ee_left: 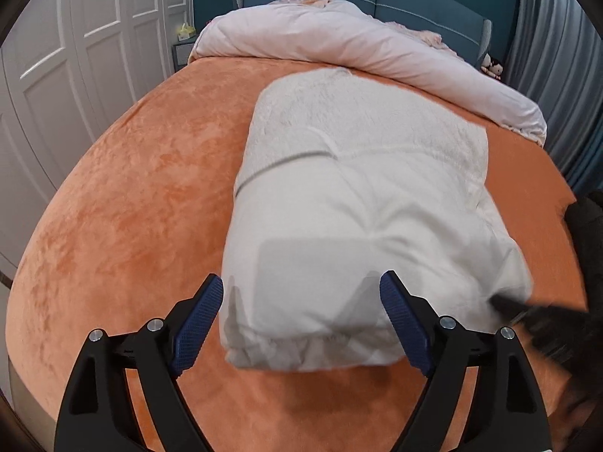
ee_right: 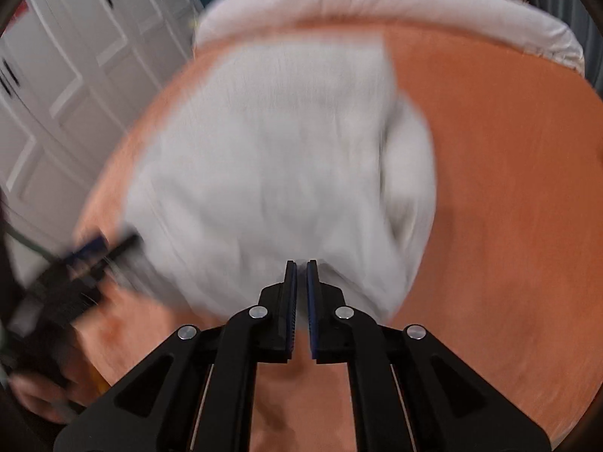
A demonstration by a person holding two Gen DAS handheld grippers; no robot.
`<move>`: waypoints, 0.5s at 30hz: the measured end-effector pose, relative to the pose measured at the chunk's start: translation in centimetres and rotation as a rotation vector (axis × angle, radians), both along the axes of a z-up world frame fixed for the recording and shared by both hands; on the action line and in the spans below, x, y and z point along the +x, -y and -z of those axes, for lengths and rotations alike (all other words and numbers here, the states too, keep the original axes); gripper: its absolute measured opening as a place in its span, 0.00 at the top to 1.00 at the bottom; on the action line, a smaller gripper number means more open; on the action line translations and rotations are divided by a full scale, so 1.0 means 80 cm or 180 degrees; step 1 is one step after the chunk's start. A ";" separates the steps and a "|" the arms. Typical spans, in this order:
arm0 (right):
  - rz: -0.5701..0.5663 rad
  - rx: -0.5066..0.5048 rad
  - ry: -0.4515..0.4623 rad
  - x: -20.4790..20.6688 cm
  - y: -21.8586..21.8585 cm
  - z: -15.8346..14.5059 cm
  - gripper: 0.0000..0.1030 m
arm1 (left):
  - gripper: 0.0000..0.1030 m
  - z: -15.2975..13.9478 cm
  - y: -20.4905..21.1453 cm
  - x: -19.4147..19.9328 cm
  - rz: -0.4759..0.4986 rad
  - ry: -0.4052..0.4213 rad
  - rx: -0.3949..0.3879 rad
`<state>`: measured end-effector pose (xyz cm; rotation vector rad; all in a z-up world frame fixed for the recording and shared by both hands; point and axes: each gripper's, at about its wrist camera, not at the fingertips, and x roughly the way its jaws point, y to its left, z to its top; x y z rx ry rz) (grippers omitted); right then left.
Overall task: Fold large clothes
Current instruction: 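Lower the rolled coat onto the bed and open both grippers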
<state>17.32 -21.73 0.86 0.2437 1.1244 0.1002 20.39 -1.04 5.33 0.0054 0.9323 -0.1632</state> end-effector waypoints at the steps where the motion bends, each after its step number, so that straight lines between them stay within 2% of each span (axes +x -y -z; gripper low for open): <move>1: 0.0018 0.0010 -0.0099 -0.005 0.000 0.017 1.00 | 0.20 0.002 0.001 -0.002 -0.0002 -0.0019 0.0025; 3: 0.0104 0.0014 -0.0058 -0.022 0.001 0.016 0.99 | 0.20 0.001 0.000 -0.010 -0.0028 -0.0026 0.0022; 7: 0.0131 0.0049 0.0228 -0.059 -0.002 -0.022 0.92 | 0.20 -0.009 0.003 -0.032 -0.0038 0.0086 0.0095; 9: 0.0137 -0.0056 0.0362 -0.077 -0.008 -0.037 0.82 | 0.20 -0.011 0.007 -0.041 -0.0023 0.0115 0.0138; 13: 0.0198 -0.0190 0.0546 -0.101 -0.019 -0.049 0.68 | 0.20 -0.013 0.012 -0.058 -0.0031 0.0144 0.0191; 14: 0.0228 -0.0201 0.0589 -0.111 -0.022 -0.051 0.59 | 0.20 -0.013 0.012 -0.062 -0.0044 0.0148 0.0206; 15: 0.0243 -0.0206 0.0615 -0.111 -0.022 -0.052 0.55 | 0.20 -0.013 0.013 -0.067 -0.0063 0.0146 0.0225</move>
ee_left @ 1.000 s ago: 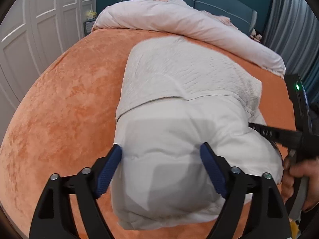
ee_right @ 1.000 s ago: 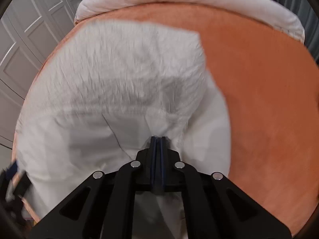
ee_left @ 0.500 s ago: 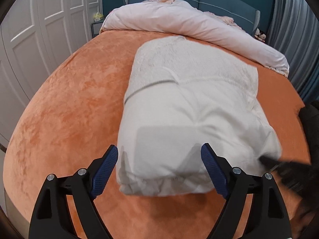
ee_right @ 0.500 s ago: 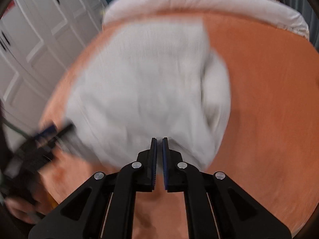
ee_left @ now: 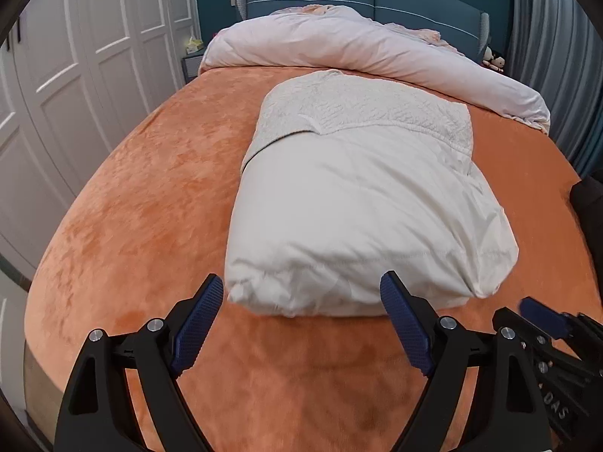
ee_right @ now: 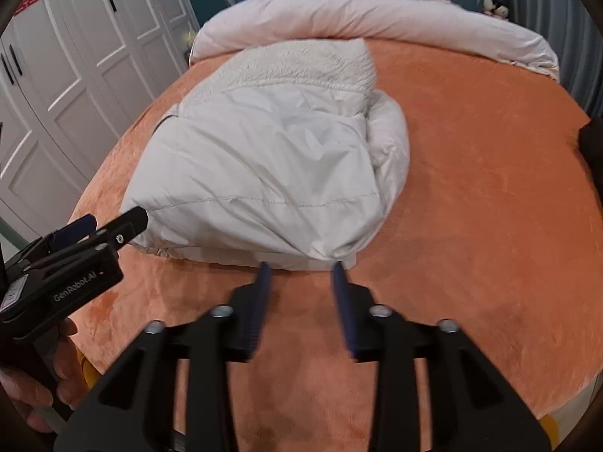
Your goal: Fold large clothes
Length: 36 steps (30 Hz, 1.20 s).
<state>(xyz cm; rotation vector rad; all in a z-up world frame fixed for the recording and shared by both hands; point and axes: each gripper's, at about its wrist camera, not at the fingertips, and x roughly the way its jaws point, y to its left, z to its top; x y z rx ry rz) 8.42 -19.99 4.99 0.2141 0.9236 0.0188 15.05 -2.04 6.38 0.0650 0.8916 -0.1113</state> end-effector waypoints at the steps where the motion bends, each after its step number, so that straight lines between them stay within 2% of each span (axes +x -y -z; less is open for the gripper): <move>1: 0.0003 -0.0016 0.0030 -0.005 0.001 0.000 0.55 | 0.20 0.000 0.000 -0.003 -0.0008 -0.0004 0.0015; 4: 0.0056 -0.0083 0.0078 -0.008 -0.007 -0.006 0.48 | 0.20 0.005 0.001 -0.016 -0.0037 -0.0012 0.0098; 6: 0.0121 -0.0116 0.0125 -0.018 0.001 -0.005 0.39 | 0.20 0.009 0.003 -0.025 -0.0036 -0.0019 0.0142; 8: 0.0176 -0.0182 0.0161 -0.023 -0.002 -0.003 0.37 | 0.20 0.013 0.004 -0.036 -0.0056 0.0006 0.0186; 14: 0.0324 -0.0255 0.0113 -0.053 -0.007 0.016 0.33 | 0.20 0.029 0.008 -0.065 -0.0056 0.0014 0.0201; 23: 0.0282 -0.0384 0.0074 -0.082 -0.028 0.039 0.29 | 0.20 0.053 0.015 -0.097 -0.0004 0.0026 0.0271; 36: 0.0320 -0.0453 0.0052 -0.085 -0.043 0.049 0.28 | 0.20 0.067 0.013 -0.102 -0.0060 0.0017 0.0312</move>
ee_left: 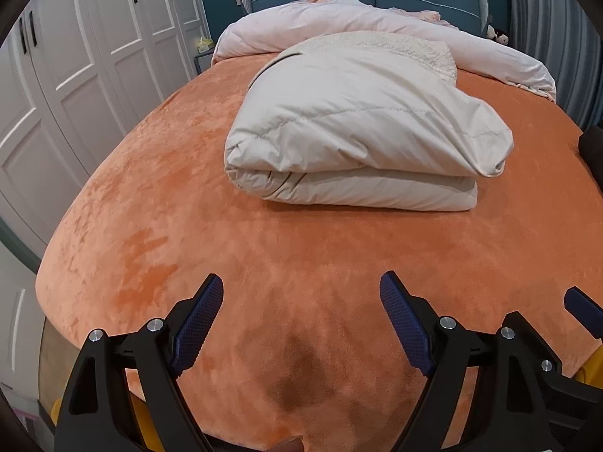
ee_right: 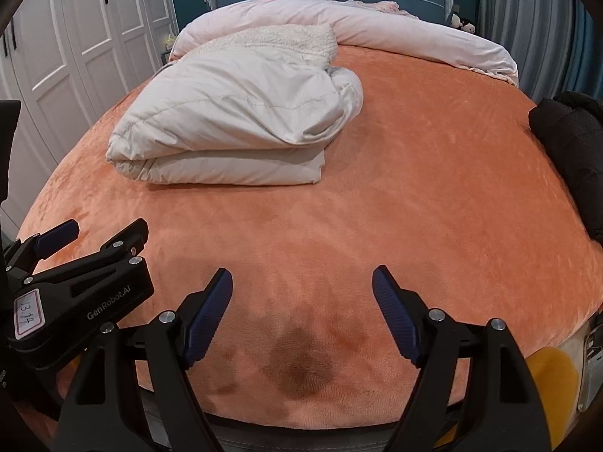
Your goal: Fold large clothes
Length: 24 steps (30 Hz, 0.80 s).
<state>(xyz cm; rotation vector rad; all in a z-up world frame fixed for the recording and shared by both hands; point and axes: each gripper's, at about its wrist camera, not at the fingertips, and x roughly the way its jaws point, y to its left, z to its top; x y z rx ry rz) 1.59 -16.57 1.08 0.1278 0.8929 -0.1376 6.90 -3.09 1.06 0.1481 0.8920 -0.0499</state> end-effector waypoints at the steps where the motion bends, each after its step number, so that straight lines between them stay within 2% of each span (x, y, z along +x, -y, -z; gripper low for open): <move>1: 0.0001 -0.0001 -0.0006 0.001 0.000 0.000 0.28 | 0.21 0.001 -0.001 0.000 -0.0005 -0.0006 0.0000; 19: 0.0048 0.0003 -0.0031 0.003 -0.009 0.001 0.28 | 0.22 0.005 -0.007 0.003 -0.0057 -0.0016 0.0002; 24: 0.0069 -0.0043 -0.0020 0.007 -0.015 0.011 0.28 | 0.22 0.016 -0.007 0.007 -0.0090 -0.0004 0.0020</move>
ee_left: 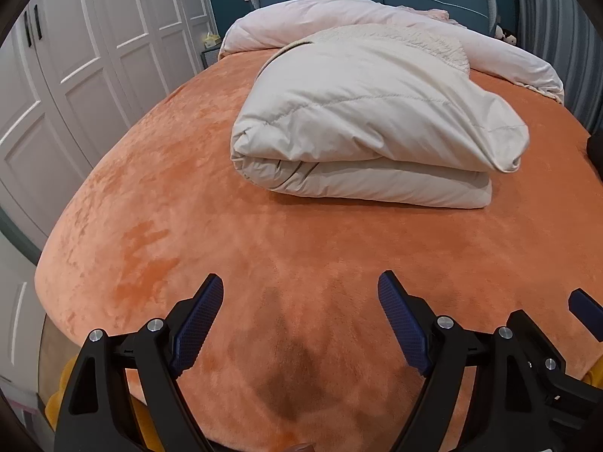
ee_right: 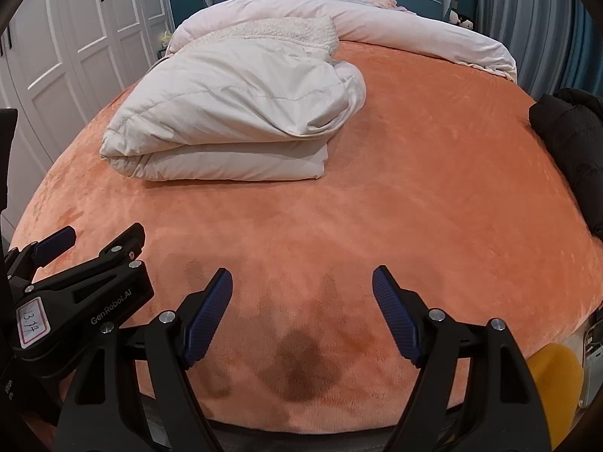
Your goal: Fold large clothes
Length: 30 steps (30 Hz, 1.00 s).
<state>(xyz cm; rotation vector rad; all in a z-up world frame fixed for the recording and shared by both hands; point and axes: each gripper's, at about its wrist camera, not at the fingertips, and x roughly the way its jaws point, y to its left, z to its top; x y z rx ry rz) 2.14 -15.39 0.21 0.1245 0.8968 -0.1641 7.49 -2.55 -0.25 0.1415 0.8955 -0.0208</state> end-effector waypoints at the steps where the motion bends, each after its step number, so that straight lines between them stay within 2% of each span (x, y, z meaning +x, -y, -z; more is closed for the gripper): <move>1: 0.0008 -0.0017 0.0012 0.001 -0.001 0.004 0.28 | 0.22 0.004 0.000 0.002 -0.0011 0.0005 -0.0005; 5: 0.0058 0.0008 0.0020 0.007 -0.002 0.030 0.28 | 0.22 0.033 -0.001 0.009 -0.0053 -0.0049 -0.0049; 9: 0.0170 0.0082 -0.0070 0.010 0.000 0.059 0.28 | 0.22 0.053 0.004 0.011 -0.0030 -0.0047 0.0056; 17: 0.0189 -0.0013 0.0076 0.008 -0.001 0.065 0.27 | 0.22 0.060 0.000 0.011 -0.0050 0.0050 -0.0029; 30: 0.0182 -0.0021 0.0071 0.006 -0.004 0.067 0.26 | 0.21 0.063 -0.001 0.013 -0.0055 0.0035 -0.0031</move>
